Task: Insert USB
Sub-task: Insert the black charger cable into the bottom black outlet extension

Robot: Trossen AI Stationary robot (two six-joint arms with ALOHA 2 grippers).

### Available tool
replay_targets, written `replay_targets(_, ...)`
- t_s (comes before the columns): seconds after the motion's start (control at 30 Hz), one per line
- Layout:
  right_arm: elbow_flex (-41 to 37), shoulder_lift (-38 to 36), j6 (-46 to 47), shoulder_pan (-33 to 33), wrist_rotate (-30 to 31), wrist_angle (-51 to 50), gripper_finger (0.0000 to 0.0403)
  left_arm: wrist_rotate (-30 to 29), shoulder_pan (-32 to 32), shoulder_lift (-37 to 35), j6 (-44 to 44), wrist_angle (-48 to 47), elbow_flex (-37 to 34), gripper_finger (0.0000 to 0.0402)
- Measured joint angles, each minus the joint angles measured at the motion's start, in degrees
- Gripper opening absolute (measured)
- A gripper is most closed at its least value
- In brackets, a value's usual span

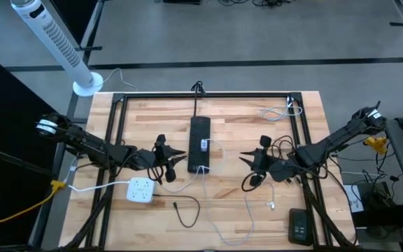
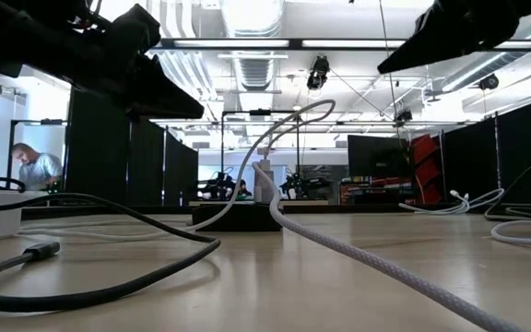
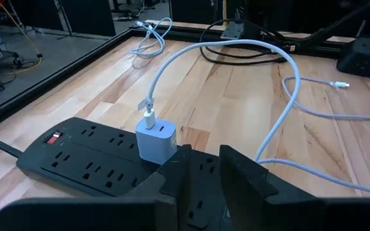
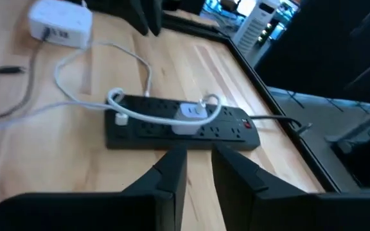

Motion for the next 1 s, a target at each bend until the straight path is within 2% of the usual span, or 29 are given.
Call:
replay_targets(0.13,0.0,-2.7,1.3,3.2,-0.5,-1.7,0.0041,0.2,0.0,0.0,0.0,0.0,0.0,0.0066)
replay_targets(0.37,0.1,-6.2,7.3,12.5,-3.3,-3.0,0.0031,1.0,0.0,0.0,0.4,0.0,0.0,0.0066)
replay_targets(0.47,0.1,-5.1,11.3,15.1,-2.7,-3.0,0.0024,1.0,0.0,0.0,2.1,0.2,0.1,0.0066)
replay_targets(0.6,0.1,0.0,21.4,15.1,-2.6,-5.4,0.0011,1.0,0.0,0.0,4.3,0.3,2.0,0.0066)
replay_targets(0.73,0.1,6.7,32.0,13.7,-2.8,-17.3,0.0008,1.1,0.0,0.0,6.3,0.3,4.7,0.0066)
replay_targets(0.83,0.1,10.1,46.8,11.4,-3.1,-29.4,0.0018,2.6,-0.1,0.0,6.6,-0.4,5.5,0.0066)
replay_targets(1.0,0.1,12.0,61.0,8.4,-12.2,-42.0,0.0077,3.4,-0.1,0.0,6.6,-2.1,5.4,0.0066)
